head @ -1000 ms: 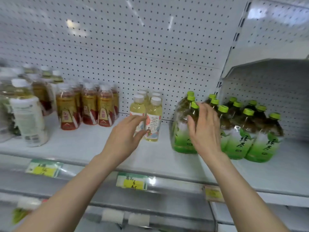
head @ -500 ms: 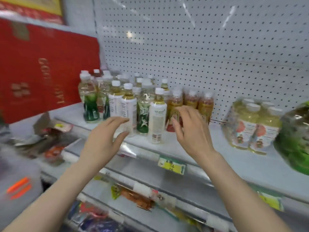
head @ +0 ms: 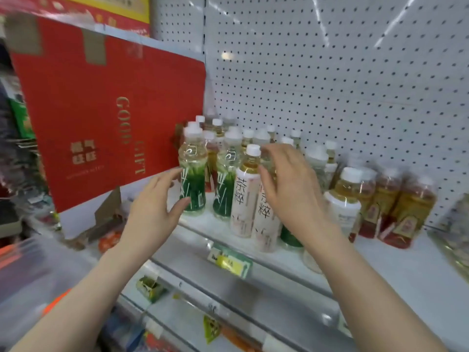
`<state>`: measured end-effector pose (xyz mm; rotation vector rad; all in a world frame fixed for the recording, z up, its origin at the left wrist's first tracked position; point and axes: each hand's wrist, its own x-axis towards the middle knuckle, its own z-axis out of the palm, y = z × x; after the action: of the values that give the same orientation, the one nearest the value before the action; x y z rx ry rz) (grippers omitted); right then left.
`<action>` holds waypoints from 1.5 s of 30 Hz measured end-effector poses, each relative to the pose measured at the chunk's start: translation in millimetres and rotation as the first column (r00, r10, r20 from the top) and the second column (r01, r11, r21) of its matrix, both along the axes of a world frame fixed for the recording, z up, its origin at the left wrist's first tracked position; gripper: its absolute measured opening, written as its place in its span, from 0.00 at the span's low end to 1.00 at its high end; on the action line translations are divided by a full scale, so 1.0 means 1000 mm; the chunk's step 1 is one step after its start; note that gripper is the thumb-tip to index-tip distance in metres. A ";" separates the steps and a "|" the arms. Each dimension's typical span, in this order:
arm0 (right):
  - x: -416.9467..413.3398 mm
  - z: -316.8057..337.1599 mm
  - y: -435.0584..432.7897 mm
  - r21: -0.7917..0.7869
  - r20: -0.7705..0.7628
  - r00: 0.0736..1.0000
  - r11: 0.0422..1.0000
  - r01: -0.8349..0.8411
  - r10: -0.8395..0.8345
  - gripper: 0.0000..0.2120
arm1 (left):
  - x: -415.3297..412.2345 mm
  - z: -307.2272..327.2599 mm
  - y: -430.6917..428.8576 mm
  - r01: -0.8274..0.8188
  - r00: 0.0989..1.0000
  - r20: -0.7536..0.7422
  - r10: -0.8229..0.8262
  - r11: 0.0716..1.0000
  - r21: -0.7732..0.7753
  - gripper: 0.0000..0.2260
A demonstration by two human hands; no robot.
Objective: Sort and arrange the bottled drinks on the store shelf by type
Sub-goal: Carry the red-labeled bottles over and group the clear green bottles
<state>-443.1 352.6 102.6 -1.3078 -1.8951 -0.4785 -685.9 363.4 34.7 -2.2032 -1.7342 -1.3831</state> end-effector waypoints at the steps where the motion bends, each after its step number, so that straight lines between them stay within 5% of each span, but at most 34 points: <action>1: -0.004 0.010 0.012 -0.005 0.003 1.000 1.000 0.017 -0.017 0.16 | -0.003 0.004 0.015 -0.002 1.000 0.019 0.003 1.000 -0.013 0.27; 8: -0.024 0.043 0.066 -0.231 0.120 0.987 0.964 0.131 -0.105 0.24 | -0.011 0.009 0.094 0.070 0.986 0.163 -0.046 0.987 -0.147 0.42; 15: -0.020 0.075 0.076 -0.591 0.165 0.986 0.798 0.122 -0.029 0.23 | -0.016 0.010 0.132 0.200 0.971 0.138 -0.195 0.979 -0.027 0.35; 30: -0.082 0.062 0.111 -0.504 0.109 0.956 0.813 0.290 -0.273 0.24 | -0.031 0.012 0.167 0.464 0.865 0.263 -0.428 0.880 -0.096 0.34; 34: -0.085 0.062 0.118 -0.468 0.037 0.978 0.861 0.199 -0.206 0.29 | -0.007 0.015 0.173 0.509 0.844 0.247 -0.476 0.856 -0.091 0.38; 38: -0.097 0.066 0.131 -0.495 0.128 0.981 0.848 0.190 -0.145 0.27 | -0.013 0.022 0.181 0.558 0.827 0.196 -0.528 0.812 -0.169 0.34; 42: -0.102 0.063 0.136 -0.470 0.097 0.982 0.862 0.190 -0.164 0.23 | -0.036 0.035 0.206 0.387 0.907 0.150 -0.394 0.919 0.074 0.25; 45: -0.102 0.056 0.139 -0.421 0.091 0.979 0.884 0.202 -0.181 0.22 | -0.043 0.039 0.249 0.214 0.965 0.168 -0.199 0.974 -0.073 0.28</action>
<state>-545.6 491.6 158.7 -1.7977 -1.9916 -0.1921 -728.4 612.6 73.5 -2.4459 -1.6850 -1.5961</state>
